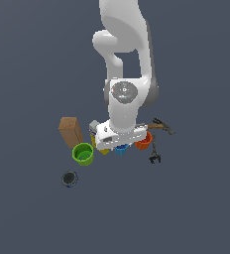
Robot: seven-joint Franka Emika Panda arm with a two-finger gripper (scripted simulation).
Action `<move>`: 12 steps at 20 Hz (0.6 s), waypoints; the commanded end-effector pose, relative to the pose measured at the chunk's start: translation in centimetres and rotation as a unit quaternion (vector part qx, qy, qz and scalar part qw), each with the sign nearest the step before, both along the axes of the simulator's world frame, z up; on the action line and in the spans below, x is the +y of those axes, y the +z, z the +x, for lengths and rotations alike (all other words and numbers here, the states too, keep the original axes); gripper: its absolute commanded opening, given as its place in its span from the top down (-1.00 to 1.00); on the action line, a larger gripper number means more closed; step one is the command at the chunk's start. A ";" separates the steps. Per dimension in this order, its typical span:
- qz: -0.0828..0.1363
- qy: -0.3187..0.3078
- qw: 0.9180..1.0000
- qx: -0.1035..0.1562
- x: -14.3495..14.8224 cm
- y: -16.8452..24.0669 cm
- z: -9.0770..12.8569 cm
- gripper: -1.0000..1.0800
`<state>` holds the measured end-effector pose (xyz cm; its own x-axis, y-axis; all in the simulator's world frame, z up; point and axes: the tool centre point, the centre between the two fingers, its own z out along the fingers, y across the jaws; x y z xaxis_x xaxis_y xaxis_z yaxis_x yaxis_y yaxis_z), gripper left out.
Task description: Pick up a designated object from a clutter of objects.
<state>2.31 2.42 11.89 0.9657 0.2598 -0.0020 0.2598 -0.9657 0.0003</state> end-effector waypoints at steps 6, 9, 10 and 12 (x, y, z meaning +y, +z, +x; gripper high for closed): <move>0.000 0.000 1.000 -0.001 2.7 7.3 -2.2 1.00; 0.000 0.000 1.000 -0.001 3.9 10.6 -3.1 1.00; 0.000 0.000 1.000 -0.001 4.3 11.6 -3.4 1.00; 0.000 0.000 1.000 -0.001 5.0 13.7 -4.0 1.00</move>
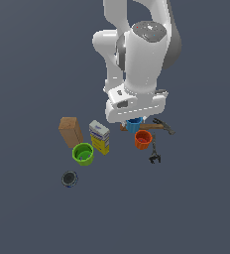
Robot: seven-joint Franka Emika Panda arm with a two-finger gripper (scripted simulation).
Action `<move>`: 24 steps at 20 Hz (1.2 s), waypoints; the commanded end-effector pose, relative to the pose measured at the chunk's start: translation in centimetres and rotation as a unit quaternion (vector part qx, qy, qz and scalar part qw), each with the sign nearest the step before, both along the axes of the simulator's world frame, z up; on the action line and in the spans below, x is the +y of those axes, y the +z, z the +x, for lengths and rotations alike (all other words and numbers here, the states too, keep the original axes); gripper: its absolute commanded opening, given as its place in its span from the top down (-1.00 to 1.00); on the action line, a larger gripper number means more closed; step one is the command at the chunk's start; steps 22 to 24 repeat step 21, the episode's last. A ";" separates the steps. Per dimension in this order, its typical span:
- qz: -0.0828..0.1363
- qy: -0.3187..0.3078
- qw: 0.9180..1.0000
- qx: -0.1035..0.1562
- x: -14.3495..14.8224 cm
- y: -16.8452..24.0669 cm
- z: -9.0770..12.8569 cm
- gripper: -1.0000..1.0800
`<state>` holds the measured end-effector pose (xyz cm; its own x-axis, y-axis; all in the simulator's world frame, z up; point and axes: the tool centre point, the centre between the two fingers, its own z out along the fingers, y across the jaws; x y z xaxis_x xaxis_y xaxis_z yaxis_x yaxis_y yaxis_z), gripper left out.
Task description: Pick up a designated object from a clutter of objects.
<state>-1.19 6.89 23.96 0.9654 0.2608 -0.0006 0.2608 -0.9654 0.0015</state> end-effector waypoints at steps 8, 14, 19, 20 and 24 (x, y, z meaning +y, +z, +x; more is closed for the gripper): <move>0.000 0.000 1.000 0.000 3.2 8.6 -2.3 1.00; 0.000 0.000 1.000 0.000 4.4 11.7 -3.1 1.00; 0.000 0.000 1.000 0.000 4.8 12.9 -3.3 1.00; 0.000 0.000 1.000 0.000 4.9 13.0 -3.3 1.00; 0.000 0.000 1.000 0.000 4.9 13.0 -3.3 1.00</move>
